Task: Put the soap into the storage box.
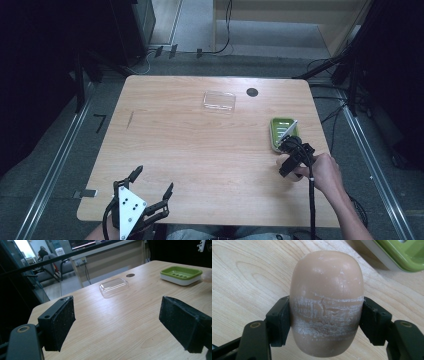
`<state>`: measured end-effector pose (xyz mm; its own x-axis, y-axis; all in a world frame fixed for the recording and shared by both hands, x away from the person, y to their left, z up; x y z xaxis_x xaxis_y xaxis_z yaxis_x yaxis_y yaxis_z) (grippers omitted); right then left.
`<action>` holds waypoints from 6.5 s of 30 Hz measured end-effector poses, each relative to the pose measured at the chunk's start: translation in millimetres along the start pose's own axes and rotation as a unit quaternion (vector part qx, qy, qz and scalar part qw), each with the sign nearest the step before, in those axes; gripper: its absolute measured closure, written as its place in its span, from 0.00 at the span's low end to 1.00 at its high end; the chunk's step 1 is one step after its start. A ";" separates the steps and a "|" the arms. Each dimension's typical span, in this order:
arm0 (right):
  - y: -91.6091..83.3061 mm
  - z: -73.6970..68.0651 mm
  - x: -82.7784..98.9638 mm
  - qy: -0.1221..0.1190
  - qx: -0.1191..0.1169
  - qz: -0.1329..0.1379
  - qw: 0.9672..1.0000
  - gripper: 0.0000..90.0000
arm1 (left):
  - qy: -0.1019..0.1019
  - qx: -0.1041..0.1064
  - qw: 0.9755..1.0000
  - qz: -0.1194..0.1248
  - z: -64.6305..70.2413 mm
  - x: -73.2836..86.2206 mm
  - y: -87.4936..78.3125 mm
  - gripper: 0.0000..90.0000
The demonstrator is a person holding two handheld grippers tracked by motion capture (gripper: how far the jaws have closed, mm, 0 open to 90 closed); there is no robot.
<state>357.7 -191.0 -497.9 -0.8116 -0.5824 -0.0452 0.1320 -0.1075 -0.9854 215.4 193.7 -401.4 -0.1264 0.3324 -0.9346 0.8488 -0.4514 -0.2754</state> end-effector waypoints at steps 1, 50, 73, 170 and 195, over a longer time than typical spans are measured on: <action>-0.3 1.2 0.2 0.000 0.001 -0.002 1.000 0.37 | 0.001 0.000 1.000 0.000 0.0 0.0 0.0 0.15; -3.2 41.5 -26.9 0.085 0.002 0.002 0.996 0.37 | 0.001 -0.001 1.000 -0.002 0.0 0.6 0.2 0.15; -15.9 57.8 -53.6 0.091 0.000 0.020 0.996 0.37 | 0.000 -0.001 1.000 -0.002 -0.2 0.7 0.4 0.15; 36.1 83.9 -98.0 0.235 -0.023 0.024 0.971 0.37 | -0.002 -0.001 1.000 -0.001 -1.2 1.1 0.4 0.15; 35.6 84.7 -96.0 0.233 -0.018 0.024 0.972 0.38 | -0.002 -0.002 1.000 -0.001 -1.1 1.0 0.4 0.15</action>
<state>488.5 -207.2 -514.7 -0.9758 -0.1562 -0.1529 0.1633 -0.0560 -0.9850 216.1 194.7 -402.2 -0.1308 0.3297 -0.9350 0.8502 -0.4479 -0.2769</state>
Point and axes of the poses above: each handheld gripper's, and its own axes: y roughly forward along the jaws, x roughly out of its underside, z roughly to its right, the point moved 7 cm from there along y, roughly forward along the jaws, and after that the axes turned 9 degrees about x, right-handed, at the moved point
